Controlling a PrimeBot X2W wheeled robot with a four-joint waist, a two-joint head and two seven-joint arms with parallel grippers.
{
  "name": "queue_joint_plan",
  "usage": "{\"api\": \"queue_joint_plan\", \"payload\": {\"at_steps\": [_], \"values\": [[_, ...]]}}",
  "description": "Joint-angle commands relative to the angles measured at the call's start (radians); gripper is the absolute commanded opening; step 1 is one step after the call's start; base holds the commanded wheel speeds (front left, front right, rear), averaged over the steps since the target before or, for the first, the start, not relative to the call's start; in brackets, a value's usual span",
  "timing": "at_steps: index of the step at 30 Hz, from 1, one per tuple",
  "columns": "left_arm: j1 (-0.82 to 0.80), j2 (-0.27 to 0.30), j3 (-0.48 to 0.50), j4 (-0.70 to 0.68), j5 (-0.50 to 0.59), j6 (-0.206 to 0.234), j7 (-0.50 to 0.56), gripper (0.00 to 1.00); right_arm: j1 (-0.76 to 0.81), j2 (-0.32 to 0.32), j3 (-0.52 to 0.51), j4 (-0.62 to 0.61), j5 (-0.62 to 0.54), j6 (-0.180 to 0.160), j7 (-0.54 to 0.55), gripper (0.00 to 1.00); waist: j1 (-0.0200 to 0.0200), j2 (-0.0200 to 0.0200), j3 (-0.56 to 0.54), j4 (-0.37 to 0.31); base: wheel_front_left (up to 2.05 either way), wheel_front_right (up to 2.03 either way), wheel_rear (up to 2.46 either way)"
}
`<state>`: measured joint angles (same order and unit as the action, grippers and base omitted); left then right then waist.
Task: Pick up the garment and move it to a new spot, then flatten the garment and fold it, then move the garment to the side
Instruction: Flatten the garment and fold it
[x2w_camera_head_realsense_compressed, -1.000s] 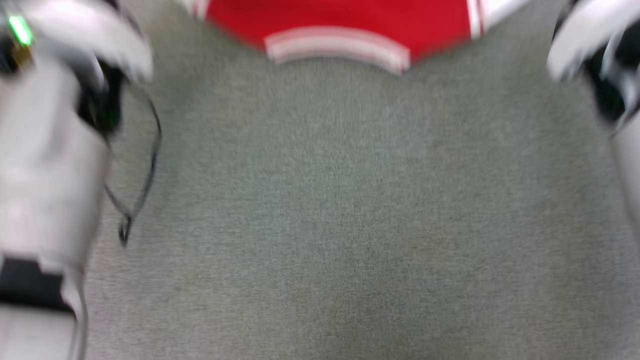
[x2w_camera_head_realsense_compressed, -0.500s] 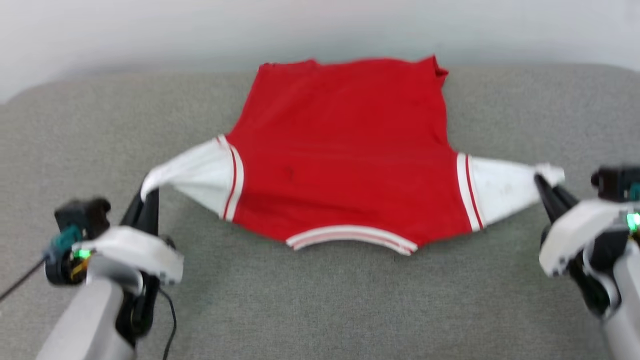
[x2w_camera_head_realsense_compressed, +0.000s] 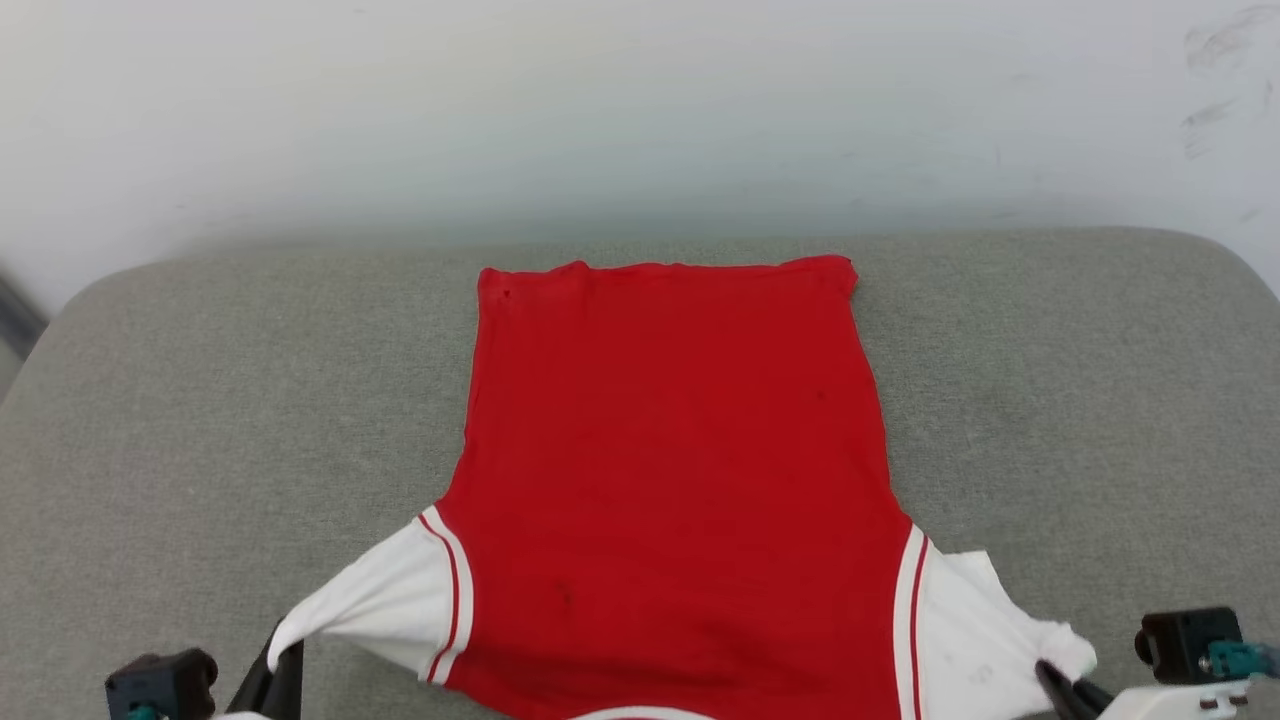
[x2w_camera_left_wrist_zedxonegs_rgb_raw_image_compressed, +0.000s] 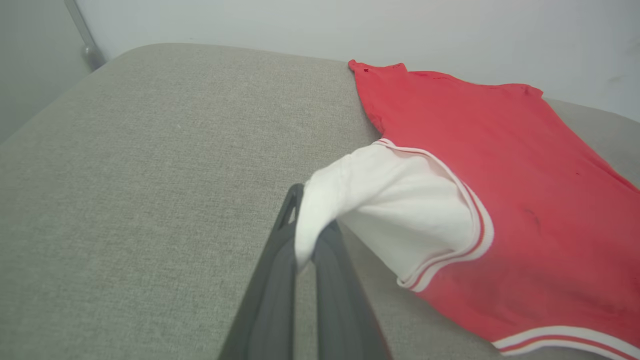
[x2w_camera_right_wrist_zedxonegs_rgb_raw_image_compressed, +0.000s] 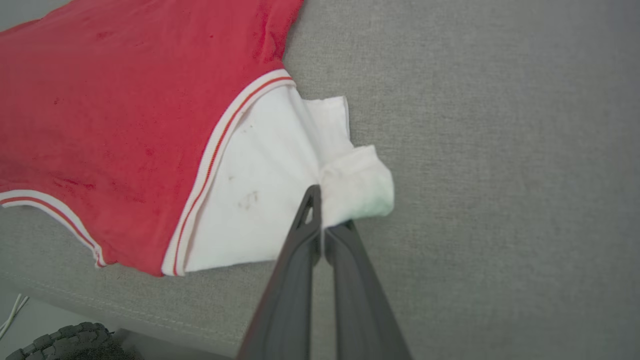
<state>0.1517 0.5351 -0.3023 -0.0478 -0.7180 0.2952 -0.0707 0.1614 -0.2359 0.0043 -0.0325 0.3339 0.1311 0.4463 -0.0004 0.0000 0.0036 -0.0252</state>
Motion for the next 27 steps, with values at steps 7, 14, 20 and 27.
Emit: {"api": "queue_joint_plan", "payload": {"at_steps": [7, 14, 20, 27], "values": [[0.115, -0.001, 0.0, -0.092, -0.012, 0.056, 0.02, 0.0, 0.137, 0.038, -0.047, -0.092, 0.0, -0.001, 0.131, 0.35, 0.0004, 0.0, -0.009, 0.013, 0.0, 0.0, 0.0], [0.059, -0.036, -0.028, -0.122, 0.002, 0.044, -0.003, 0.0, 0.022, 0.059, -0.093, -0.096, -0.017, -0.001, 0.076, 1.0, 0.0004, 0.0, 0.024, 0.03, 0.0, 0.0, 0.0], [-0.02, -0.05, -0.038, -0.147, 0.024, 0.028, -0.023, 0.0, -0.234, 0.087, -0.168, 0.004, -0.044, -0.001, -0.023, 1.0, 0.0004, 0.0, 0.11, 0.054, 0.0, 0.0, 0.0], [-0.17, -0.074, -0.07, -0.186, 0.068, -0.016, -0.052, 0.0, -0.604, 0.041, -0.193, 0.252, -0.027, -0.001, 0.006, 1.0, 0.0004, 0.0, 0.274, 0.136, 0.0, 0.0, 0.0]]}}
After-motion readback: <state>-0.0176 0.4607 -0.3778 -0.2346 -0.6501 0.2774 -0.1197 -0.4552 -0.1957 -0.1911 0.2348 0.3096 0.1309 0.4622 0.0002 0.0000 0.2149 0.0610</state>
